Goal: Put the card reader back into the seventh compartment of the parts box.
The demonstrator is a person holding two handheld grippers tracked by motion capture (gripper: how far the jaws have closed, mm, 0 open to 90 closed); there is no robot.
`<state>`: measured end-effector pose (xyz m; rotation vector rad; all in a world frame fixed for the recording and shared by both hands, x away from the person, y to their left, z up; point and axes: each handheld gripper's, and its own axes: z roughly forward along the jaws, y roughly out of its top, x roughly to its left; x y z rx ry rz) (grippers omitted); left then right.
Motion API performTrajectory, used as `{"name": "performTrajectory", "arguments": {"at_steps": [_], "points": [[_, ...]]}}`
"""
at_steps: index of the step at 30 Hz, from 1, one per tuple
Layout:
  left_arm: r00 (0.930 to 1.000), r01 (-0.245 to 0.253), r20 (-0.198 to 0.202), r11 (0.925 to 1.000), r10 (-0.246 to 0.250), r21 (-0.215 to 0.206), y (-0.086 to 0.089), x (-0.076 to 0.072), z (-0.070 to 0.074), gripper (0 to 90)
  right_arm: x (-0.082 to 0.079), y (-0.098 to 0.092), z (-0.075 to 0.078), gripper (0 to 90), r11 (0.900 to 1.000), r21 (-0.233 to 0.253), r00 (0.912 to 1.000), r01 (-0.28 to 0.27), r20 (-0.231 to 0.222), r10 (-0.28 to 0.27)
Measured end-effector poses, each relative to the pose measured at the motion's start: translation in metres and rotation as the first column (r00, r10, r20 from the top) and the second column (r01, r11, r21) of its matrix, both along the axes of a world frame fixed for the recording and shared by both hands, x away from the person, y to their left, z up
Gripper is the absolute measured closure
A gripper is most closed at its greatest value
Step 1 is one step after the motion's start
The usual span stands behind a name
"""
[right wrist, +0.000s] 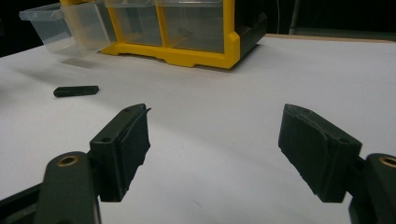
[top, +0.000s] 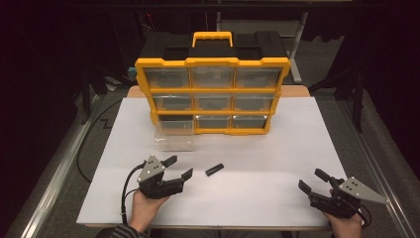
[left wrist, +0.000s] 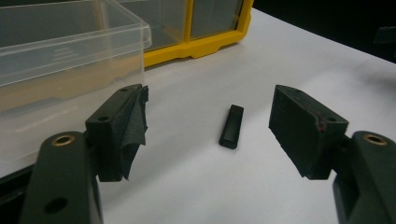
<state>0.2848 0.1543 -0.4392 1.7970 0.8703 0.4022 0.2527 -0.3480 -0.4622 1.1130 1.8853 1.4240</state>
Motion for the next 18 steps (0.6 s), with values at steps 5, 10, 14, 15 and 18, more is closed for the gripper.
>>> {"name": "performTrajectory", "arguments": {"at_steps": [5,10,14,15,18], "points": [[0.9999,0.015,-0.001,0.9999,-0.015,-0.003,-0.009,0.003,0.000,28.5,0.000,0.000,0.000,25.1,1.000,0.001,1.0000,-0.001,0.000,0.001],[0.9996,0.028,-0.003,0.9996,-0.029,-0.004,-0.017,0.007,0.001,28.5,0.000,0.000,0.000,25.1,1.000,0.002,1.0000,-0.002,0.000,0.002],[0.9992,0.040,-0.004,0.9992,-0.040,-0.008,-0.023,0.009,0.001,28.5,0.000,0.000,0.000,25.1,1.000,0.003,1.0000,-0.001,0.004,0.001],[0.9991,0.042,-0.006,0.9991,-0.042,-0.008,-0.025,0.010,0.001,28.5,0.000,0.000,0.000,25.1,1.000,0.001,1.0000,0.001,0.003,-0.001],[0.9988,0.048,-0.007,0.9988,-0.048,-0.010,-0.029,0.012,0.001,28.5,0.000,0.000,0.000,25.1,1.000,0.003,1.0000,-0.002,0.004,0.002]]}}
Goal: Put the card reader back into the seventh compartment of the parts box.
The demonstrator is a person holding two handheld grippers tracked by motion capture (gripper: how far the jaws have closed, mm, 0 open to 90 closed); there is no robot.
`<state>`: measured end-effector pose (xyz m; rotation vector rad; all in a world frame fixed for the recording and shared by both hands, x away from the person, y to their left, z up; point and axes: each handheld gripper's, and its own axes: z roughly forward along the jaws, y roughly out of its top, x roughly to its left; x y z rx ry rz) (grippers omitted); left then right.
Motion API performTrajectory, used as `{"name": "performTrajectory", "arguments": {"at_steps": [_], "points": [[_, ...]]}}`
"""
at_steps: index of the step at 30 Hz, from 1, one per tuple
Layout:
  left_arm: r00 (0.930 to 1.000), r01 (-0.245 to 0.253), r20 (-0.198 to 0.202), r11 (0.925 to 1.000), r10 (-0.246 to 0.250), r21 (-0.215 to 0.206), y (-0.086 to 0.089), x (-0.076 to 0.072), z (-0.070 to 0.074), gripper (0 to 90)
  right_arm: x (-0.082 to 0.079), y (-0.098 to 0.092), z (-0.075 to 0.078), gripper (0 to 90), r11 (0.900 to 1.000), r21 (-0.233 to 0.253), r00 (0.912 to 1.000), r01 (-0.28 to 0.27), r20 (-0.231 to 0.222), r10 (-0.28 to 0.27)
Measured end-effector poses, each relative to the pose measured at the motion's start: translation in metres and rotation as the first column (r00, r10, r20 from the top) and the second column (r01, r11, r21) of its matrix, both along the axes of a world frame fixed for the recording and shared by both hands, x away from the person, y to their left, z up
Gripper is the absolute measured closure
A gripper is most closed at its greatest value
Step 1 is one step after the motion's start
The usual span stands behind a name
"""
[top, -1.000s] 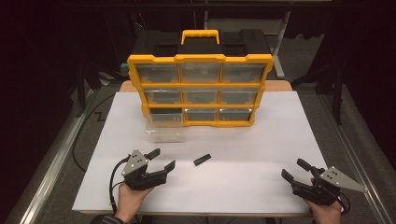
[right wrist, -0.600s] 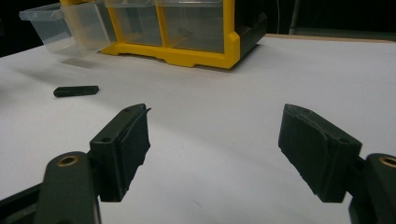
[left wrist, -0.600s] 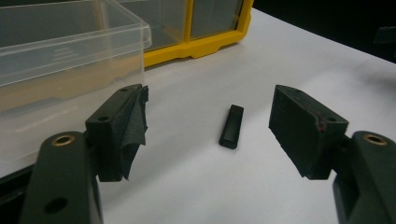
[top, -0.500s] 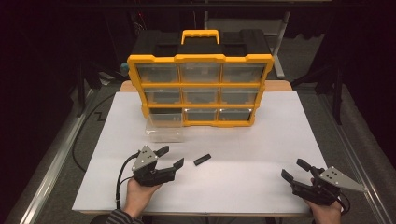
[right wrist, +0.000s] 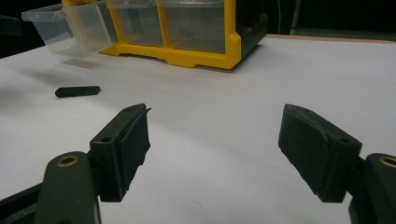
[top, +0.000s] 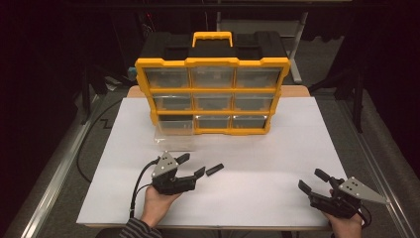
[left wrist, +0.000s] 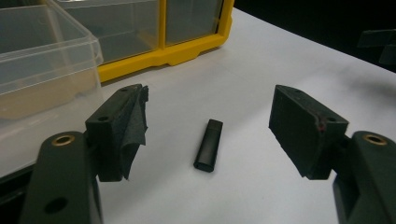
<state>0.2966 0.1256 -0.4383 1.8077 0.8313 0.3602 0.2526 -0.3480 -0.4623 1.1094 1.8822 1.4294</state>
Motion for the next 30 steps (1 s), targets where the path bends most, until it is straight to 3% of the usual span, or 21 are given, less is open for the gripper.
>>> {"name": "performTrajectory", "arguments": {"at_steps": [17,26,30], "points": [[0.9994,0.035,-0.005,0.9994,-0.035,0.007,-0.028,0.014,0.002,28.2,0.000,0.000,0.000,25.1,1.000,0.003,1.0000,0.000,-0.002,0.000],[0.9972,0.049,-0.060,0.9959,-0.044,0.076,-0.036,0.023,0.009,31.5,0.000,-0.001,0.000,25.1,1.000,0.003,1.0000,-0.002,-0.002,0.002],[0.9923,0.053,-0.117,0.9912,-0.038,0.121,-0.039,0.030,0.013,32.7,0.000,-0.001,0.000,25.2,1.000,0.004,1.0000,-0.003,-0.001,0.003]]}}
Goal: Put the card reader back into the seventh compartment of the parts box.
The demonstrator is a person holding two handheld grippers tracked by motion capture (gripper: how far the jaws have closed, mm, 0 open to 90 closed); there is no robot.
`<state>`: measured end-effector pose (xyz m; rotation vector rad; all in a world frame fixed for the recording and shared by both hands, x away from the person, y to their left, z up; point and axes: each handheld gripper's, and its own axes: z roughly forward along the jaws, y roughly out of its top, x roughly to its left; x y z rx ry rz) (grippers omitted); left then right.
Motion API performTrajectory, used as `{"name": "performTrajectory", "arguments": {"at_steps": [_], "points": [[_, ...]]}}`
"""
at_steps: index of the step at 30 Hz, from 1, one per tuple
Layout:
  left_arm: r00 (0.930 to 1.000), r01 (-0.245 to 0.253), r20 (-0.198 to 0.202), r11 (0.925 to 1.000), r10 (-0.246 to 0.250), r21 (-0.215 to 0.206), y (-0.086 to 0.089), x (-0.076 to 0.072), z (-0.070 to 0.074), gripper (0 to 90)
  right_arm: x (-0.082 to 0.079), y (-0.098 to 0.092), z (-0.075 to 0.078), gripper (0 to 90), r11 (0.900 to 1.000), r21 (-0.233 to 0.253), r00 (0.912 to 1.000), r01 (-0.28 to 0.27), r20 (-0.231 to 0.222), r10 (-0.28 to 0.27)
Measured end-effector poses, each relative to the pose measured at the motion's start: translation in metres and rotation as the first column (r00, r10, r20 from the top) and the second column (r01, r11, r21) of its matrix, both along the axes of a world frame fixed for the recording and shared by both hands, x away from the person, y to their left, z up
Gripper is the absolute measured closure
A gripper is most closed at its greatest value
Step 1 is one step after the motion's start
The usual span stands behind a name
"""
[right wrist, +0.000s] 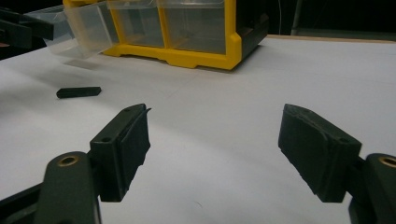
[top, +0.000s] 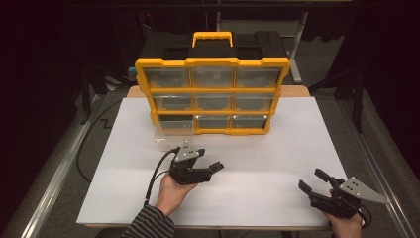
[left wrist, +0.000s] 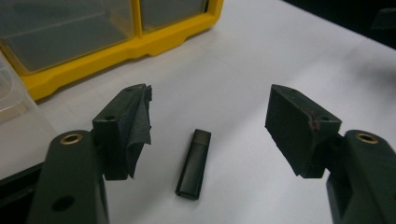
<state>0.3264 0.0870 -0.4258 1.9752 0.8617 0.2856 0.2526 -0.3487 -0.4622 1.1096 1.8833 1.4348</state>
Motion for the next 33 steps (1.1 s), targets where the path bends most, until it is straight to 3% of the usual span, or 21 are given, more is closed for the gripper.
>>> {"name": "performTrajectory", "arguments": {"at_steps": [5,8,14,27,33], "points": [[0.9986,0.009,-0.053,0.9959,-0.004,0.089,-0.006,0.006,0.003,37.2,0.000,0.000,0.000,25.2,1.000,0.001,1.0000,-0.001,0.001,0.001],[0.9969,0.019,-0.079,0.9871,-0.006,0.159,-0.010,0.010,0.005,40.6,0.000,0.000,0.000,25.3,1.000,-0.001,1.0000,0.000,0.002,0.000],[0.9875,0.058,-0.157,0.9672,-0.019,0.247,-0.017,0.021,0.006,43.3,0.000,0.000,0.000,25.2,1.000,0.000,1.0000,-0.001,0.002,0.001],[0.9694,0.110,-0.244,0.9300,-0.022,0.351,-0.033,0.036,-0.001,47.2,0.000,0.000,0.000,25.3,1.000,0.004,1.0000,0.000,0.004,0.000],[0.9575,0.141,-0.288,0.9050,-0.022,0.401,-0.038,0.040,-0.010,48.2,-0.001,0.000,0.000,25.2,1.000,0.003,1.0000,-0.001,0.008,0.001]]}}
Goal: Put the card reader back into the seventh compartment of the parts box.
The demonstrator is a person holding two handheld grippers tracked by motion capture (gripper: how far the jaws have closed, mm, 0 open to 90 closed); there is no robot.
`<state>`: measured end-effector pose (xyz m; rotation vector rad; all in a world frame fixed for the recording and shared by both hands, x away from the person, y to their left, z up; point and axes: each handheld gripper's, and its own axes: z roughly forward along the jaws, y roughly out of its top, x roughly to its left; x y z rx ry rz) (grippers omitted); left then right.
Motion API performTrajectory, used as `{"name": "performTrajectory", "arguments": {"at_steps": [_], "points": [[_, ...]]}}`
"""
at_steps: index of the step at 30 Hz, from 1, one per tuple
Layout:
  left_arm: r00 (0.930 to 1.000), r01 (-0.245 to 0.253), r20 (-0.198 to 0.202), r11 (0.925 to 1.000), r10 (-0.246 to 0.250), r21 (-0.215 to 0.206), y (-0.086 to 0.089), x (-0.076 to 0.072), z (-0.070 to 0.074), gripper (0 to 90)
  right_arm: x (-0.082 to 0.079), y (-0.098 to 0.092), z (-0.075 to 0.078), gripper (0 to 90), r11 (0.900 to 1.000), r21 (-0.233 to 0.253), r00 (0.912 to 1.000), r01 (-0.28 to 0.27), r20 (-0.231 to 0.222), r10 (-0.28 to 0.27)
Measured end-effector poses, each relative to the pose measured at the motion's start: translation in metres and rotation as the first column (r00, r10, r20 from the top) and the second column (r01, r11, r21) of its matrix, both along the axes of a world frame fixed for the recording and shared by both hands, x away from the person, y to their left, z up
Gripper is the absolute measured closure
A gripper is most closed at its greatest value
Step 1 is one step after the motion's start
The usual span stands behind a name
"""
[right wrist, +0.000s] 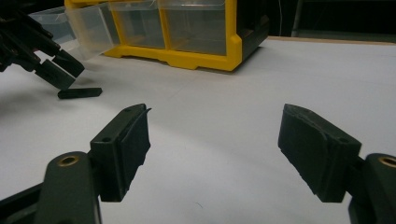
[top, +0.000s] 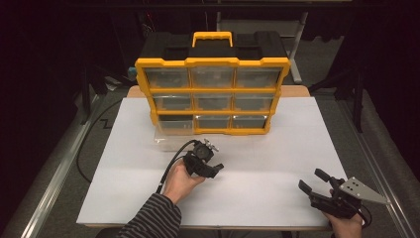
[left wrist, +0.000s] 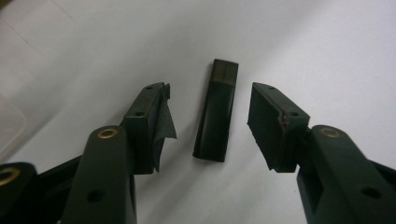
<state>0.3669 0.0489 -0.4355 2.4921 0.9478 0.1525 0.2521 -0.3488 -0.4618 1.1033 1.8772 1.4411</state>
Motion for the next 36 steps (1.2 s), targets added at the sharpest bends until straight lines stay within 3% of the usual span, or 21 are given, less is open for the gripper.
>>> {"name": "performTrajectory", "arguments": {"at_steps": [18,26,36], "points": [[0.9998,0.012,-0.014,0.9992,-0.012,0.039,-0.004,-0.001,-0.010,61.2,0.000,0.000,0.000,25.3,1.000,-0.003,1.0000,0.000,-0.001,0.000],[0.9998,0.020,-0.006,0.9993,-0.020,0.031,-0.002,-0.002,-0.010,71.6,0.001,0.000,-0.001,25.3,1.000,-0.011,1.0000,-0.008,-0.006,0.008],[0.9999,0.012,0.003,0.9999,-0.012,-0.001,0.003,-0.004,-0.011,72.5,0.000,0.001,-0.001,25.3,1.000,-0.015,0.9999,-0.008,-0.013,0.008]]}}
